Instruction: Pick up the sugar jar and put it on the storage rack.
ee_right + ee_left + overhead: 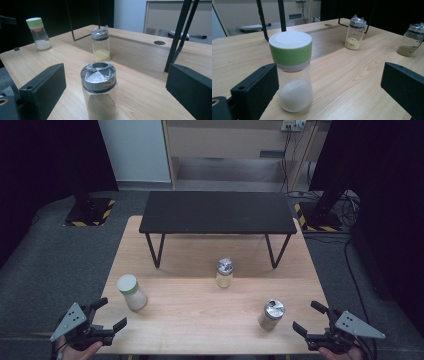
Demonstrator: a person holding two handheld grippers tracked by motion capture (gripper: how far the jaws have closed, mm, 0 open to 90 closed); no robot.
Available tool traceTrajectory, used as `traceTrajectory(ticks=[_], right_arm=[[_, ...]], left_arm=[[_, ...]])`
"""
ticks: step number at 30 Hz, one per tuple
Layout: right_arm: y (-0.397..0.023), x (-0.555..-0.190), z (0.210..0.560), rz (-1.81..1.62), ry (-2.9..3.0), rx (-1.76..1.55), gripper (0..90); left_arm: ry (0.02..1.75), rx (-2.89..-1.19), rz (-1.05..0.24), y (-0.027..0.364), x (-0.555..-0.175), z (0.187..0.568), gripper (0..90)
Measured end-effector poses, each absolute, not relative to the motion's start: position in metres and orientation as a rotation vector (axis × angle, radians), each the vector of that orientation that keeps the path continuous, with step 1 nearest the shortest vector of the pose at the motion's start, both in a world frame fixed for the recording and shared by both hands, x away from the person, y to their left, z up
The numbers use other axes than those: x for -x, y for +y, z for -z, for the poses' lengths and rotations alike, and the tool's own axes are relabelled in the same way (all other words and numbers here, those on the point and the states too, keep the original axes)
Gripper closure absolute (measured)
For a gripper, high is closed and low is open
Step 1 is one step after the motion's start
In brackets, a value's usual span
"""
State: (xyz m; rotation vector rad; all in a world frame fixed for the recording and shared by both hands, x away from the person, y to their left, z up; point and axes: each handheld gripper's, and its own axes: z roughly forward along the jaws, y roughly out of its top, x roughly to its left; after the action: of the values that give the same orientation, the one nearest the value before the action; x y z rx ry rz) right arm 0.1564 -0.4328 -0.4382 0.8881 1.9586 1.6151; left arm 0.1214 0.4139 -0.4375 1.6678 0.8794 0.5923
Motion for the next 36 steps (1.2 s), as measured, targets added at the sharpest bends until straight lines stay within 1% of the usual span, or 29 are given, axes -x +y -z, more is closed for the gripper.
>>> traceTrajectory(ticks=[11, 25, 36], right_arm=[[-0.430, -0.157, 0.437, -1.598, 1.966, -0.889, 3.5], [-0.430, -0.156, 0.436, -1.596, 1.966, -0.890, 3.5], [-0.431, -0.156, 0.436, -1.601, 1.964, -0.886, 3.7]], left_arm=[[0.895, -1.673, -0.577, 0.422, -0.114, 0.433, 1.7], [0.886, -1.669, -0.605, 0.429, -0.112, 0.406, 1.5], [0.906, -1.681, -0.605, 0.433, -0.115, 0.396, 1.4]])
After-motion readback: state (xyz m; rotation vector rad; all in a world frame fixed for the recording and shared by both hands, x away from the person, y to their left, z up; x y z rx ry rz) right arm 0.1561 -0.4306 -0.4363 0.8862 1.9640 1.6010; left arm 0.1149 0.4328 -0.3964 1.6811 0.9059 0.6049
